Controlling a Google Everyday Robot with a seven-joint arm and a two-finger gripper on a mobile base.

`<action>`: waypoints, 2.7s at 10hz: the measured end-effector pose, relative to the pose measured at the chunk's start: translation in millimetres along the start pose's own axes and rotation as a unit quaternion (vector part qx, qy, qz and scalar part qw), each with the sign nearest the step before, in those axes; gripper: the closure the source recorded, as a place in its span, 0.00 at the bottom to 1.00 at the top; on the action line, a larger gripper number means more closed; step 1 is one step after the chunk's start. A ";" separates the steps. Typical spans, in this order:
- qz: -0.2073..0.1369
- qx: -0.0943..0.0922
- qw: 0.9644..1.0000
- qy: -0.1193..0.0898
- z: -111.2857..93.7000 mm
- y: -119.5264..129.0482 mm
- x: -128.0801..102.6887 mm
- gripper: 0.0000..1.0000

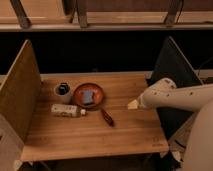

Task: Place the pepper in the ceramic bowl

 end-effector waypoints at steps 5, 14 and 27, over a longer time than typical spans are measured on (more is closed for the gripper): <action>0.000 0.000 1.000 0.000 0.3 -0.3 0.3 0.20; 0.000 0.000 1.000 0.001 1.2 -0.5 0.9 0.20; -0.071 -0.030 0.994 0.077 53.5 78.3 27.9 0.20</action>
